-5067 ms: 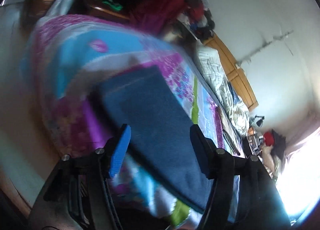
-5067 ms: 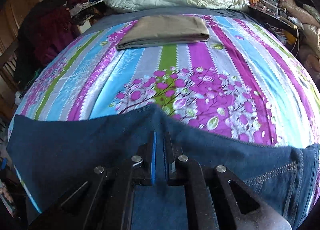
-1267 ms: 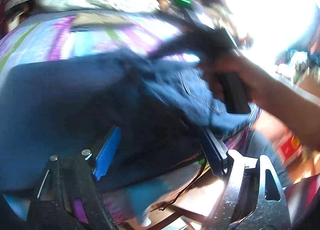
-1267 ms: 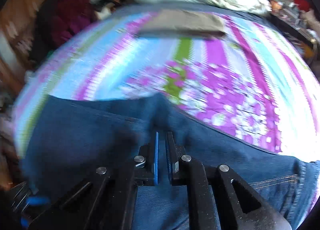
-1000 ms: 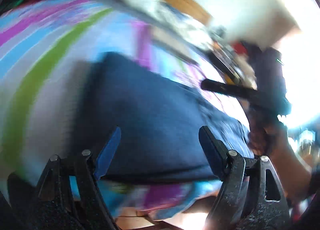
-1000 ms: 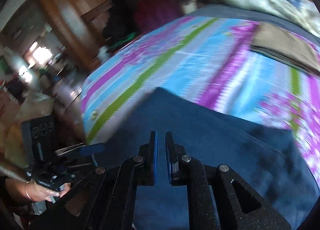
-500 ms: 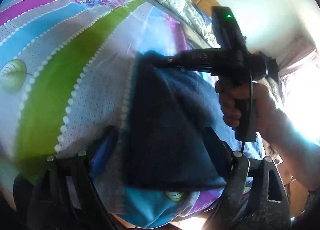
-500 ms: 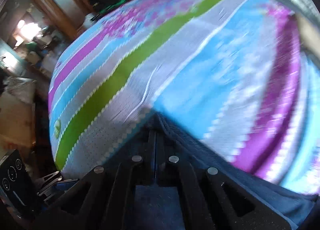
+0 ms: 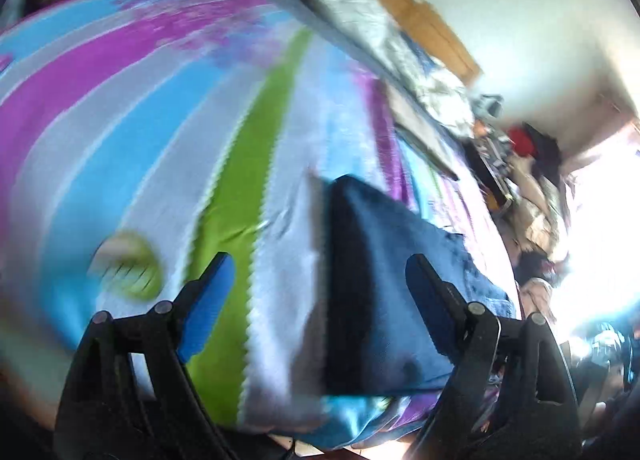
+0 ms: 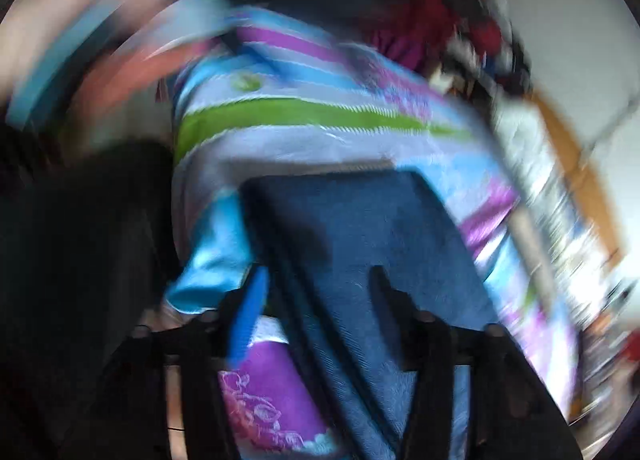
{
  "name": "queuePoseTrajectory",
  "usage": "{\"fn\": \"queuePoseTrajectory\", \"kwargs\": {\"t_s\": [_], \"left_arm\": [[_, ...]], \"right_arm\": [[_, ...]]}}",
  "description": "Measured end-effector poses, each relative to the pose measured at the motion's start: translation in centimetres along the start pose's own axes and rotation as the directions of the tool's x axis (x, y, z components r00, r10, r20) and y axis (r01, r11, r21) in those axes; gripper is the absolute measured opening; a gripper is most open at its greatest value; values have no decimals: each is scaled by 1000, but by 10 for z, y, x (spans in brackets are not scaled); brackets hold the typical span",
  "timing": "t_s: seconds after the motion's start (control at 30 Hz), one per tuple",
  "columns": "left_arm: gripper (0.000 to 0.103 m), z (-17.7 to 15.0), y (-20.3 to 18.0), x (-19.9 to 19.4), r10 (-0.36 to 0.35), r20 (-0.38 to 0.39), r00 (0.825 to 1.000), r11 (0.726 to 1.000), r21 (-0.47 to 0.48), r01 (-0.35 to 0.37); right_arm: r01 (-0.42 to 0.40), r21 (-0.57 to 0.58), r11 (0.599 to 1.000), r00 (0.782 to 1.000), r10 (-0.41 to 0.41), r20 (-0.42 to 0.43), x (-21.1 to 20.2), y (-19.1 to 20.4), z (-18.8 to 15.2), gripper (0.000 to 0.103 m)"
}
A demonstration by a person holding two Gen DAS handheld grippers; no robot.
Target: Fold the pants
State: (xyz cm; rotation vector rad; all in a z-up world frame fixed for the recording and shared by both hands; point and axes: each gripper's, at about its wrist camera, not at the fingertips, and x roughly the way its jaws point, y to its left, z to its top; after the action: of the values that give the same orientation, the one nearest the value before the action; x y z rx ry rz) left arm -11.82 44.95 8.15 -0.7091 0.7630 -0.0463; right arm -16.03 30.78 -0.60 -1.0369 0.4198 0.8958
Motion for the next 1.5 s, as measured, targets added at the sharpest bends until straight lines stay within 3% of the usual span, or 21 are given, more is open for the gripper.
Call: {"fn": "queuePoseTrajectory", "kwargs": {"t_s": [0.13, 0.37, 0.53, 0.73, 0.8, 0.83, 0.87, 0.9, 0.93, 1.0, 1.07, 1.1, 1.17, 1.23, 1.37, 1.4, 1.43, 1.47, 1.5], "left_arm": [[88, 31, -17, 29, -13, -55, 998, 994, 108, 19], [88, 42, -10, 65, -8, -146, 989, 998, 66, 18], [88, 45, -5, 68, -15, -172, 985, 999, 34, 21], [88, 57, -6, 85, -115, -236, 965, 993, 1, 119], [87, 61, -10, 93, -160, -263, 951, 986, -4, 164], [87, 62, -12, 96, -178, -271, 946, 983, -1, 185], [87, 63, -15, 98, -196, -276, 941, 979, 6, 206], [87, 64, -18, 101, -204, -277, 939, 976, 16, 217], [87, 66, -18, 105, -207, -278, 938, 976, 13, 219], [87, 68, -14, 117, -214, -314, 925, 975, -19, 220], [86, 69, -14, 124, -145, -351, 925, 987, 19, 161], [86, 69, -13, 127, -113, -373, 921, 990, 42, 138], [86, 70, -6, 126, -154, -389, 908, 985, 8, 171], [86, 73, -1, 128, -237, -408, 882, 971, -69, 229], [86, 73, -12, 135, -235, -426, 874, 966, -5, 257], [86, 72, -14, 137, -228, -423, 877, 966, 10, 256], [86, 73, -14, 138, -231, -415, 880, 966, 7, 257], [86, 72, -14, 137, -242, -405, 882, 965, -4, 263], [84, 72, -14, 136, -246, -402, 882, 964, -4, 267]], "right_arm": [[163, -181, 970, 987, -160, 28, 21, 39, 4, 68], [299, -273, 914, 952, -304, 25, 40, 48, 5, 68], [351, -310, 883, 934, -352, 56, 39, 52, 3, 68], [408, -323, 854, 911, -404, 85, 49, 53, 7, 68], [413, -314, 855, 910, -404, 95, 48, 55, 9, 68], [395, -304, 867, 918, -386, 92, 47, 52, 10, 62], [364, -289, 885, 931, -358, 78, 46, 48, 10, 53], [321, -270, 908, 946, -319, 55, 44, 45, 11, 32], [293, -252, 922, 956, -292, 40, 45, 41, 11, 29], [287, -244, 927, 958, -285, 43, 42, 38, 9, 29], [297, -239, 924, 954, -295, 45, 41, 35, 8, 29], [307, -236, 922, 951, -305, 47, 41, 33, 8, 33], [335, -229, 914, 942, -331, 58, 45, 28, 9, 47], [331, -222, 917, 943, -327, 56, 51, 28, 11, 49], [336, -204, 920, 942, -330, 64, 54, 23, 14, 49], [335, -202, 920, 942, -327, 70, 53, 23, 14, 47], [322, -200, 925, 947, -314, 71, 52, 22, 13, 33], [298, -193, 935, 955, -290, 66, 50, 24, 13, 26], [290, -182, 939, 957, -283, 65, 46, 24, 13, 25]]}}
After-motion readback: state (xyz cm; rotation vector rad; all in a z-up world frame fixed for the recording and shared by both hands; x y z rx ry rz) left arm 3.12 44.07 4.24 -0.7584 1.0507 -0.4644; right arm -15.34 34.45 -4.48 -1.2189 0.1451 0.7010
